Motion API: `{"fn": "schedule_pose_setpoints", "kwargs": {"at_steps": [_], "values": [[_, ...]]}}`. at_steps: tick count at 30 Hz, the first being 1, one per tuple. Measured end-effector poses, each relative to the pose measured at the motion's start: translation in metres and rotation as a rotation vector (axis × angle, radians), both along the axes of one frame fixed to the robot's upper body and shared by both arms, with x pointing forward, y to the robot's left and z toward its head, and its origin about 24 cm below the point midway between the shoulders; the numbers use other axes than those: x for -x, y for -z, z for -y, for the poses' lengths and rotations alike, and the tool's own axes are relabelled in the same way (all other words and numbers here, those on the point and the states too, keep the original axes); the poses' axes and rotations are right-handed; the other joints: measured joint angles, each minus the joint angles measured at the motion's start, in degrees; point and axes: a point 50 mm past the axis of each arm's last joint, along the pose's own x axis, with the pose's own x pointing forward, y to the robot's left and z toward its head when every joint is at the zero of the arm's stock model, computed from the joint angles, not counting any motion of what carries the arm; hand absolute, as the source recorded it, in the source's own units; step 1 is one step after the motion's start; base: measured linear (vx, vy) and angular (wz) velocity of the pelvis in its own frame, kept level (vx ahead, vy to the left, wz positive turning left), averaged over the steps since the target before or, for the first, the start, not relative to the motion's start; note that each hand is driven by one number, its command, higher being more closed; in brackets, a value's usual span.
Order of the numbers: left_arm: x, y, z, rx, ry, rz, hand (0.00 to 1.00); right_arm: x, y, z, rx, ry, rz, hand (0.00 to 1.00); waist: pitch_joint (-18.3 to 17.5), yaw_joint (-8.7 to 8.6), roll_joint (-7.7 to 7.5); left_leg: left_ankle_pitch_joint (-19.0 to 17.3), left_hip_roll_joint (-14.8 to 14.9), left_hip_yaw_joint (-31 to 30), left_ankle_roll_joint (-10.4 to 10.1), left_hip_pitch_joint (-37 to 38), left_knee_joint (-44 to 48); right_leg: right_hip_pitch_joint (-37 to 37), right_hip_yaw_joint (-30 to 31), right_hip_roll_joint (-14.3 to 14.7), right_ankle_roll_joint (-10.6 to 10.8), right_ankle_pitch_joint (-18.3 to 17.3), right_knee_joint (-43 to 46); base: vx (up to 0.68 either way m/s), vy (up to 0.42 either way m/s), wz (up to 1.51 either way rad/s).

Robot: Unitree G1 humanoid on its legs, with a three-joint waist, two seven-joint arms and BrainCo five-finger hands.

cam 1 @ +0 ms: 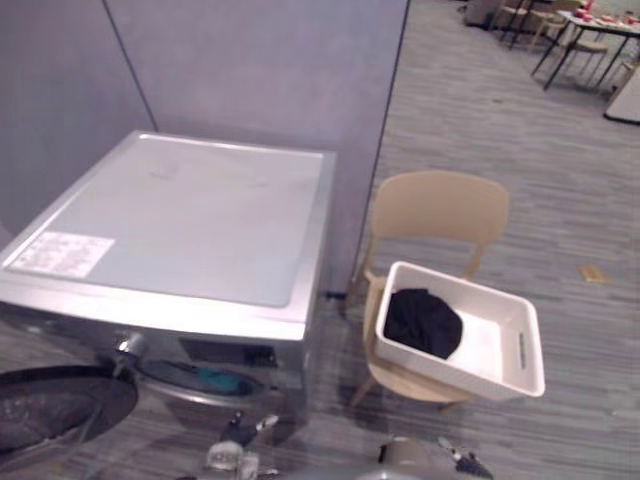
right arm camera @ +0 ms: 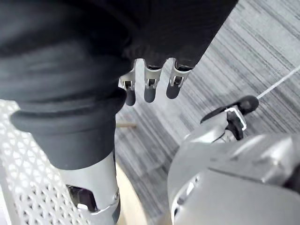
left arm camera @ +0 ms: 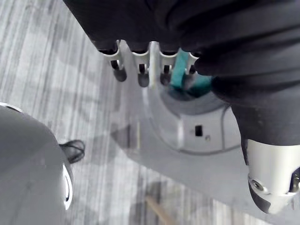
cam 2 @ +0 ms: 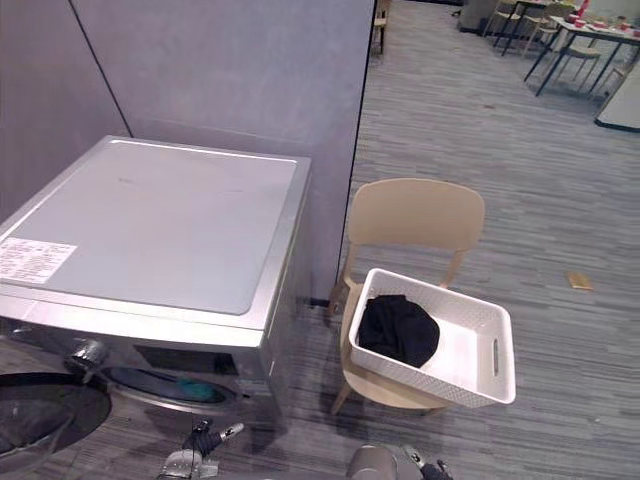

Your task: Pick up the laundry basket with both hands and put the clothes into the washing machine.

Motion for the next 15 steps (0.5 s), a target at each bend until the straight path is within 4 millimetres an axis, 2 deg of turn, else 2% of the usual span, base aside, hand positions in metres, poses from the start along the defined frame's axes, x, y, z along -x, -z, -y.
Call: {"fn": "schedule_pose_setpoints", "kwargs": {"at_steps": [2,4,5,6,7,8,9,11,13,15], "values": [[-0.004,-0.001,0.001,-0.004,0.014,0.011,0.0,0.015,0.0,0.007,0.009,0.093,-0.026,0.0,0.0,-0.35,0.33,0.2,1.5,-0.7,-0.4,0.2,0.8,0.5,2.3,-0.9,0.8,-2.1,-4.7,0.1,-0.181,0.04],[-0.001,-0.001,-0.005,-0.018,0.009,0.008,0.0,0.027,0.0,0.012,0.012,0.172,-0.037,0.0,-0.2,-0.93,-0.04,0.9,3.2,-1.0,-1.5,0.2,1.6,1.8,7.9,0.1,1.2,-0.6,-13.8,0.09,-0.311,0.03],[0.003,-0.001,-0.012,-0.034,0.004,-0.004,0.0,0.038,0.001,0.013,0.008,0.234,-0.053,0.0,-1.1,-1.07,-1.87,1.2,3.6,-1.4,-3.4,0.4,1.5,3.1,11.1,0.6,3.1,6.7,-19.8,0.1,-0.399,0.11],[0.008,0.0,-0.019,-0.046,-0.013,-0.027,0.0,0.052,0.001,0.016,0.007,0.299,-0.082,0.0,-1.1,-1.23,-2.09,0.7,4.9,-2.1,-6.3,1.2,1.3,5.8,12.0,2.4,8.2,4.7,-23.2,0.13,-0.461,-0.04],[0.011,0.002,-0.017,-0.037,-0.014,-0.039,0.0,0.056,0.002,0.017,0.001,0.331,-0.09,0.0,-1.2,-1.08,-1.45,1.0,6.1,-1.8,-6.8,1.5,1.1,6.9,11.7,3.6,8.1,4.2,-25.1,0.1,-0.37,-0.28],[0.017,0.005,-0.011,-0.014,-0.036,-0.056,0.0,0.063,0.0,0.025,0.014,0.363,-0.108,0.0,-1.2,-0.81,-0.09,1.5,8.6,-1.0,-7.6,1.5,1.5,8.5,10.8,5.9,7.7,4.0,-28.5,0.05,-0.358,-0.36],[0.021,0.006,-0.006,0.005,-0.051,-0.066,0.0,0.069,-0.002,0.033,0.025,0.391,-0.116,0.0,-1.0,-1.25,1.1,1.9,10.6,-0.8,-8.3,1.5,1.6,9.8,10.4,8.0,7.0,3.6,-30.0,0.0,-0.276,-0.26],[0.024,0.008,0.001,0.024,-0.052,-0.072,0.0,0.081,-0.003,0.038,0.028,0.437,-0.144,0.0,-1.6,-1.43,2.36,2.3,12.8,-0.7,-8.9,2.2,1.8,10.7,10.0,10.4,5.4,3.4,-30.5,-0.02,-0.225,-0.11],[0.024,0.008,0.003,0.026,-0.048,-0.071,0.0,0.084,-0.004,0.04,0.029,0.447,-0.149,0.0,-1.8,-1.73,2.73,2.3,14.2,-0.8,-9.0,2.0,2.0,11.1,9.6,11.9,4.4,3.7,-32.0,-0.06,-0.15,0.0],[0.023,0.008,0.003,0.025,-0.045,-0.067,0.0,0.073,-0.007,0.045,0.047,0.444,-0.097,0.0,-1.8,-2.76,2.79,1.3,15.5,-1.4,-10.3,0.1,1.4,11.0,8.6,13.3,3.7,4.9,-35.0,-0.12,-0.074,0.15]]}}
